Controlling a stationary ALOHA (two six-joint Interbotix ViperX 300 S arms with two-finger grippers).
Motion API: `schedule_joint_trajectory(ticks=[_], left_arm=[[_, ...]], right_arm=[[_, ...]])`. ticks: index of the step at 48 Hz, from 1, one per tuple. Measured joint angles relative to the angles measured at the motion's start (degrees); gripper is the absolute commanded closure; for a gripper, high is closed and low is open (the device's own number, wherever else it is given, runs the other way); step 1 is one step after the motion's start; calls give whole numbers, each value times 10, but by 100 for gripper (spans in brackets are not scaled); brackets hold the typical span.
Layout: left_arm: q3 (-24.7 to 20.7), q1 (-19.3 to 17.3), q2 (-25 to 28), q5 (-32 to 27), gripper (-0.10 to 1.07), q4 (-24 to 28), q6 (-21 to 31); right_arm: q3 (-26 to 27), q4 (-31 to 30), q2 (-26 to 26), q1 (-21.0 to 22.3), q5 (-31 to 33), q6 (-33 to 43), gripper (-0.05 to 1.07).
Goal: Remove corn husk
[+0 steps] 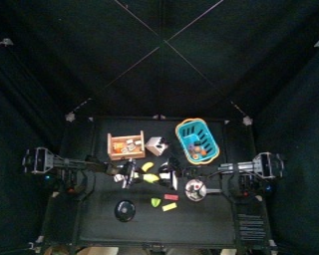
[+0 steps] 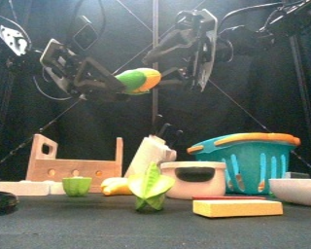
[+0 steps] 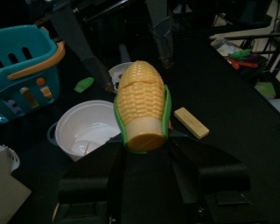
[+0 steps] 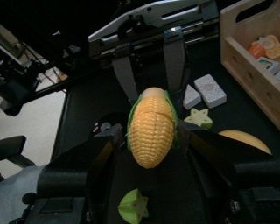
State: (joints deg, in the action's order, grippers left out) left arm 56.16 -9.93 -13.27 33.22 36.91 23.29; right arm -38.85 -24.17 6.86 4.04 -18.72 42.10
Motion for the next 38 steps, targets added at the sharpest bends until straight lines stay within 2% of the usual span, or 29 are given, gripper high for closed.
schedule_joint_trajectory(ticks=[30,38], left_arm=[[0,1,0,0,36,0,0],[0,2,0,0,36,0,0]], right_arm=[[9,-13,-17,0,-1,0,16],[9,-14,-19,1,-1,0,24]])
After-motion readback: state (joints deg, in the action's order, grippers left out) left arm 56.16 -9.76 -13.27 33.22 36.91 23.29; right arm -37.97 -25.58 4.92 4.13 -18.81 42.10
